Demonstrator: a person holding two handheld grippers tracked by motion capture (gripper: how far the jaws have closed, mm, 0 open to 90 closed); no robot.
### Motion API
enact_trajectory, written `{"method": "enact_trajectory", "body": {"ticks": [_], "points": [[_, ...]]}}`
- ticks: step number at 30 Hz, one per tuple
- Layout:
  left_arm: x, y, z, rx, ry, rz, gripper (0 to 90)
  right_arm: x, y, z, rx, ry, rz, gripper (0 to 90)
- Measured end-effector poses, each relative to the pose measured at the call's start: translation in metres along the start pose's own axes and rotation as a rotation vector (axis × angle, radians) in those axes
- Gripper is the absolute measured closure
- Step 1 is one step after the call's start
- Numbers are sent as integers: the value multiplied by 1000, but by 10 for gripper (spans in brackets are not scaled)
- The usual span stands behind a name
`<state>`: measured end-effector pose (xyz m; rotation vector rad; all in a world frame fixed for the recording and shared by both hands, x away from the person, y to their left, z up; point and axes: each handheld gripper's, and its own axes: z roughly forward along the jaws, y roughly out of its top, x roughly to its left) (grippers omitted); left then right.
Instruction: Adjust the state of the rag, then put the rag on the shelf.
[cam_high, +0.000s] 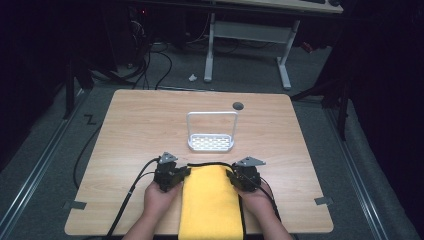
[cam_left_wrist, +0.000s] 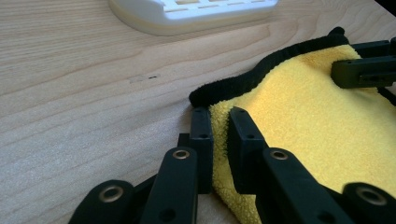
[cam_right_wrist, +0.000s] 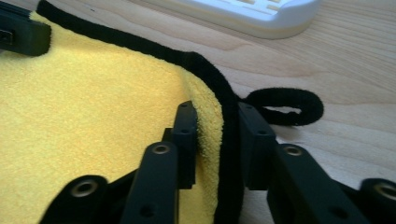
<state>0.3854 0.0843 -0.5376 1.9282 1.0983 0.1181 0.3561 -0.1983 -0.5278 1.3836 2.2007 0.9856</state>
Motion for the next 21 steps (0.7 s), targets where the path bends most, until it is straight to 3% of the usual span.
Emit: {"method": "enact_trajectory", "body": {"ticks": [7,12,17,21], "points": [[-2,-1,-4,-29,-5,17,840,4,-1,-3,-28,-7,-32,795],[0,-2,-7,-67,-19,3,840,9,0,-14,-88,-7,-42,798],[2,-2,-9,-79,-40,-11,844,11,0,-19,-109,-13,-48,798],[-2,-1,-14,-93,-28,4,844,13,2,-21,-130,-16,-51,799]]}}
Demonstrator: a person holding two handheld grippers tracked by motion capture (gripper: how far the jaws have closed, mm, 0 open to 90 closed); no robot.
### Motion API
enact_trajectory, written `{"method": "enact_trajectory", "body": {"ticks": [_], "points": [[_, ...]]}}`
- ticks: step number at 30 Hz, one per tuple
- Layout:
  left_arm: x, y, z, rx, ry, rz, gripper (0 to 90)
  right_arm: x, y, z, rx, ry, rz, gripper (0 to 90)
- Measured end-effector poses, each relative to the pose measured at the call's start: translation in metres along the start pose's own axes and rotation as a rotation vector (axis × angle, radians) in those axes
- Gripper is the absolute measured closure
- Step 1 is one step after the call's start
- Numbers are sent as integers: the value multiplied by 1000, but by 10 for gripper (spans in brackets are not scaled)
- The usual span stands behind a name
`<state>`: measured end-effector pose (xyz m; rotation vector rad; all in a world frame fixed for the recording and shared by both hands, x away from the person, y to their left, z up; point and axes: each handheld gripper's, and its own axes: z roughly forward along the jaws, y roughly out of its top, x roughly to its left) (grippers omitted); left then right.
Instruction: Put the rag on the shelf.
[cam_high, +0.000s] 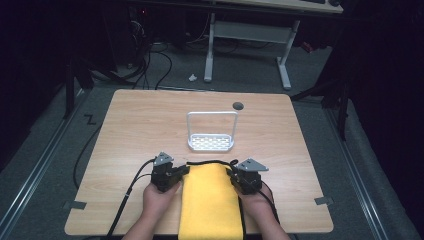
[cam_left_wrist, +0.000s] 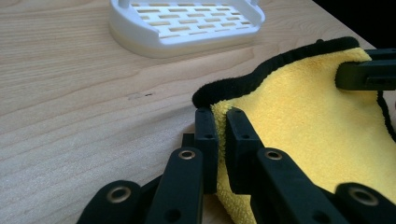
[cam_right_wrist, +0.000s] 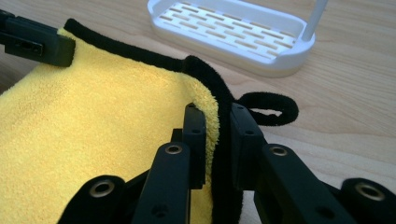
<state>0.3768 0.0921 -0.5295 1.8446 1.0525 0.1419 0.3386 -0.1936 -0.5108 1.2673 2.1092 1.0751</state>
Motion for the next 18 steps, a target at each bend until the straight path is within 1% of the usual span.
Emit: {"method": "enact_trajectory", "body": {"ticks": [1,2,3,4,5,6,8,9,11,12,13,14,15,16,17,18], "points": [[0,0,0,0,0,0,845,0,0,0,0,0,0,799],[-1,1,-2,-11,4,3,845,1,0,-1,-5,1,2,799],[-2,2,-4,-26,3,2,846,2,2,-1,-14,3,-2,799],[-5,4,-9,-58,1,11,846,3,4,-4,-26,1,-11,799],[-5,4,-9,-58,1,11,846,3,6,-5,-34,10,-11,799],[-7,8,-13,-77,-4,18,846,4,8,-7,-41,16,-11,798],[-8,10,-15,-85,-3,22,846,5,9,-9,-48,12,-15,799],[-11,13,-20,-101,-7,24,847,6,13,-13,-62,13,-26,799],[-12,16,-22,-105,-8,25,847,7,15,-15,-69,10,-31,799],[-13,18,-25,-111,-11,30,847,8,18,-19,-79,9,-30,799],[-15,23,-29,-121,-7,47,847,8,20,-21,-87,13,-34,799],[-15,23,-29,-121,-7,47,847,8,20,-21,-87,13,-34,799],[-16,27,-32,-131,-6,57,847,7,21,-22,-94,13,-37,799],[-17,29,-34,-142,-6,60,847,8,24,-24,-102,9,-40,798],[-18,32,-37,-154,-7,57,847,8,28,-28,-122,4,-42,798],[-18,34,-39,-165,-7,54,847,8,28,-28,-122,4,-42,798]]}}
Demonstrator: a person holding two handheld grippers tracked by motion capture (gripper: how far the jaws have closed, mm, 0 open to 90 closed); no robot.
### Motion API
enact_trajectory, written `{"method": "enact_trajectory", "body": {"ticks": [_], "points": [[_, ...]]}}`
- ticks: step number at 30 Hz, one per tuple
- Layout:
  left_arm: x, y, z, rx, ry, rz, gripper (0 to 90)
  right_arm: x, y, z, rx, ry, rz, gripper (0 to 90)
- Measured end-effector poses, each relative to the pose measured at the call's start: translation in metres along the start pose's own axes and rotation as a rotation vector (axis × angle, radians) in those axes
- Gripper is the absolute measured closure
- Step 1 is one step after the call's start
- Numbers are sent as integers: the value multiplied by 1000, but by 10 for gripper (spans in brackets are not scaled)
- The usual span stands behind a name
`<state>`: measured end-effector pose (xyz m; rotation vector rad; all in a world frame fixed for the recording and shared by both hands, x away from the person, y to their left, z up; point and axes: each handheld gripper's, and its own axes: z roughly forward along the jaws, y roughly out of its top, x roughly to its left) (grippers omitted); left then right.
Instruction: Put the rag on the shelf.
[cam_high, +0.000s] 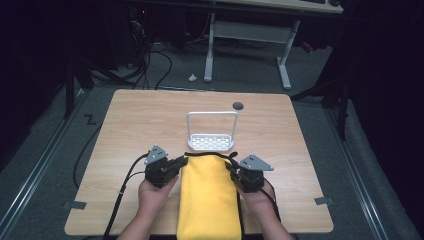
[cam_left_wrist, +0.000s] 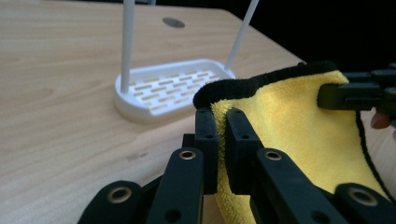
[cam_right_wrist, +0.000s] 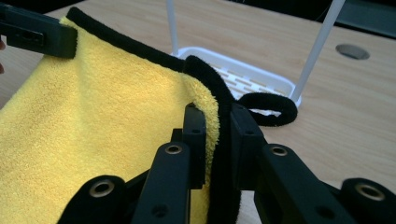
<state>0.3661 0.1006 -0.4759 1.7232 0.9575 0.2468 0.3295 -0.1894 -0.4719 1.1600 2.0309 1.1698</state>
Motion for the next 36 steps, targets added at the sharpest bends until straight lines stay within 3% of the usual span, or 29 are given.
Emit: {"method": "enact_trajectory", "body": {"ticks": [20,36], "points": [[-17,68,-23,-142,17,68,853,-3,60,-28,-165,-28,-28,798],[-26,106,-39,-218,24,118,856,-3,97,-43,-253,-62,-53,799]]}}
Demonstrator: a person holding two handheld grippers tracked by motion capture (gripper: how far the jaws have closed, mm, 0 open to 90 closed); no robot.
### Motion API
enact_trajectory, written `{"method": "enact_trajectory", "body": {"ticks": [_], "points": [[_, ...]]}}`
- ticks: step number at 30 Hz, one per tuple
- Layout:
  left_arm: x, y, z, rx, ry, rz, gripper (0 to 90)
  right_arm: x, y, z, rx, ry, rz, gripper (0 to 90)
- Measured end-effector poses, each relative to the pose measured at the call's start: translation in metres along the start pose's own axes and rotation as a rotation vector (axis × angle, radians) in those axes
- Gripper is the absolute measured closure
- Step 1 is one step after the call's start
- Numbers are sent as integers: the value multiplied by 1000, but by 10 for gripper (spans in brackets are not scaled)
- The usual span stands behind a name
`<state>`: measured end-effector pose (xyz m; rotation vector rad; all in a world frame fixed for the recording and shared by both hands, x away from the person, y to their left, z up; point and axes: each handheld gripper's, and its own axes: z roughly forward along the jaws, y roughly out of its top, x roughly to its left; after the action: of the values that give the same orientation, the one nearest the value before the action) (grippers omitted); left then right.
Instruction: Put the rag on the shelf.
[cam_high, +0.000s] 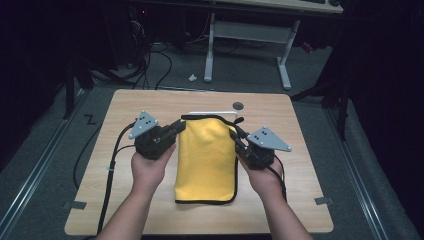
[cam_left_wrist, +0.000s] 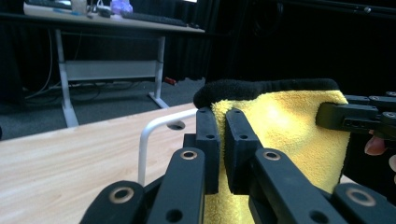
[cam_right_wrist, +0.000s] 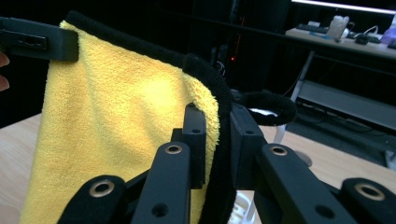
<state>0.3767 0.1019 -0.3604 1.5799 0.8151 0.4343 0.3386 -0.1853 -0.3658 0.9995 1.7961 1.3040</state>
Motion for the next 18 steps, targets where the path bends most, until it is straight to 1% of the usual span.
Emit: {"method": "enact_trajectory", "body": {"ticks": [1,4,9,15,16,18], "points": [[0,2,0,-9,1,-1,856,-1,4,-1,-8,-6,1,798],[-1,8,-2,-17,2,10,856,-2,8,-2,-22,-8,-3,799],[-1,18,-3,-41,6,17,858,-4,19,-4,-48,-13,-1,799],[-2,30,-5,-62,4,33,858,-6,26,-5,-65,-19,-3,798],[-3,34,-5,-70,3,40,858,-6,29,-4,-70,-20,-1,798],[-3,37,-5,-73,2,42,858,-7,30,-4,-75,-22,-4,798]]}}
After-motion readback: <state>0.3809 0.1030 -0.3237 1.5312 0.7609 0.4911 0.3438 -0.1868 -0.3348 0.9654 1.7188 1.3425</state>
